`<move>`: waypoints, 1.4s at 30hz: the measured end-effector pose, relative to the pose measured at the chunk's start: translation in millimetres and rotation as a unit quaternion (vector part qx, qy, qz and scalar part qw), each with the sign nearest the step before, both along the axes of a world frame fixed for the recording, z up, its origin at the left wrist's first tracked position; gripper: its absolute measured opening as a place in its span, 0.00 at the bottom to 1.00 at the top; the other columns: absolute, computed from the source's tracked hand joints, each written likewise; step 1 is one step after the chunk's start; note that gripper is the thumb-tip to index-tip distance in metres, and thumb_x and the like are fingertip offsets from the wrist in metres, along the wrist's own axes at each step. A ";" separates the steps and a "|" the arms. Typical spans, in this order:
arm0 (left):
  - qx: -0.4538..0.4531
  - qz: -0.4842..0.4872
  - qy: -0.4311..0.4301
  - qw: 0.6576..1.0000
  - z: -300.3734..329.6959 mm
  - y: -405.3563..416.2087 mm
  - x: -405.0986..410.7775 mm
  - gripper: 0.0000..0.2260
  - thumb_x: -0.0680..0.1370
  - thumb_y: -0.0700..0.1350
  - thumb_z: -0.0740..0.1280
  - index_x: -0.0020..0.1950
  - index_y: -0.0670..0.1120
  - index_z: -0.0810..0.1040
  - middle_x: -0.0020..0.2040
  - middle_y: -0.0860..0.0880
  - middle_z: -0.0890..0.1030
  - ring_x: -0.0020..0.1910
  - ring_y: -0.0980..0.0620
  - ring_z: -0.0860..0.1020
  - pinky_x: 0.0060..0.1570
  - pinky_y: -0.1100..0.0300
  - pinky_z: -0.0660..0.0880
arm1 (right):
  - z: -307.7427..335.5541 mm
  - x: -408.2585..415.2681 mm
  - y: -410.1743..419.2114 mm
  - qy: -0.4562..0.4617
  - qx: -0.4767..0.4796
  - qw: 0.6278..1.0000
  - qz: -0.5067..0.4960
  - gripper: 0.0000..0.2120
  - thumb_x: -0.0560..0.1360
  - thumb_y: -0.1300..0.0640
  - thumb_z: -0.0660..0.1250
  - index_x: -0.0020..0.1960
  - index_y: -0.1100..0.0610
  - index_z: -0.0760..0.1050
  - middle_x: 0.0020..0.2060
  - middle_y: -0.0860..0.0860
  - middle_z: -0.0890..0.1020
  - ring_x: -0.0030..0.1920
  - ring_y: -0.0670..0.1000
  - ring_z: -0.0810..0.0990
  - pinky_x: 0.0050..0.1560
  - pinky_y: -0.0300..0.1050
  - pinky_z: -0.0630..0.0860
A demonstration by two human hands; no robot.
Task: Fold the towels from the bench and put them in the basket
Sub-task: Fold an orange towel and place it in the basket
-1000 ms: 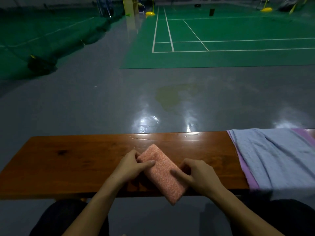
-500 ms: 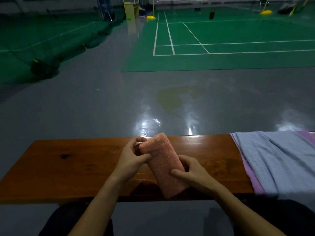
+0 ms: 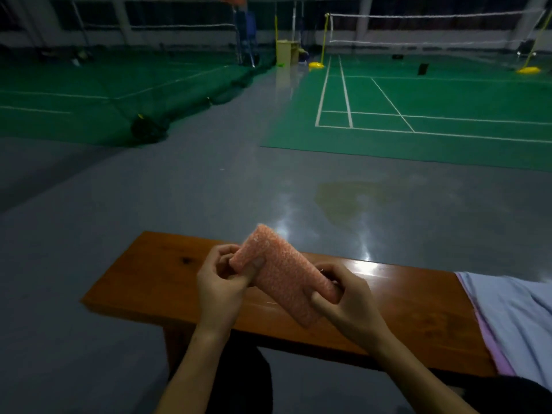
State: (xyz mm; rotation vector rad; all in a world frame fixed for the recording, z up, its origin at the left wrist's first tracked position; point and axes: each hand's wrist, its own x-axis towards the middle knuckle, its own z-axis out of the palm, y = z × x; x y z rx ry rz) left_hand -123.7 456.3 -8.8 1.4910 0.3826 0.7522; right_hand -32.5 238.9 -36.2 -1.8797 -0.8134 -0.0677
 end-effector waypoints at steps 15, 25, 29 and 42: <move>-0.024 0.313 -0.008 0.949 -33.3 161.1 -239.8 0.15 0.72 0.47 0.80 0.54 0.49 0.80 0.49 0.46 0.85 0.49 0.45 0.85 0.40 0.53 0.85 | 11.7 -147.3 240.1 -0.024 -0.051 0.967 0.248 0.17 0.73 0.53 0.80 0.57 0.46 0.78 0.50 0.39 0.84 0.50 0.41 0.84 0.45 0.30 0.76; -0.066 0.451 0.113 0.883 -133.2 214.9 -417.4 0.18 0.68 0.54 0.83 0.53 0.54 0.80 0.50 0.50 0.86 0.52 0.50 0.85 0.54 0.39 0.82 | -89.3 -285.2 361.0 0.062 -0.236 0.866 0.436 0.19 0.70 0.51 0.75 0.58 0.45 0.72 0.47 0.39 0.80 0.45 0.40 0.81 0.43 0.36 0.76; -0.105 0.472 0.146 0.863 -177.1 227.0 -460.3 0.22 0.67 0.57 0.84 0.54 0.56 0.79 0.52 0.50 0.86 0.53 0.49 0.84 0.55 0.39 0.82 | -137.9 -326.6 382.5 0.109 -0.267 0.841 0.458 0.18 0.74 0.52 0.77 0.58 0.49 0.72 0.47 0.44 0.82 0.42 0.40 0.81 0.43 0.37 0.78; -0.144 0.509 0.285 0.800 -304.5 239.6 -552.0 0.21 0.75 0.40 0.79 0.57 0.57 0.71 0.56 0.52 0.80 0.56 0.50 0.81 0.60 0.45 0.78 | -265.4 -439.6 394.9 0.189 -0.349 0.789 0.468 0.18 0.76 0.45 0.69 0.62 0.39 0.65 0.43 0.51 0.84 0.42 0.51 0.84 0.45 0.54 0.82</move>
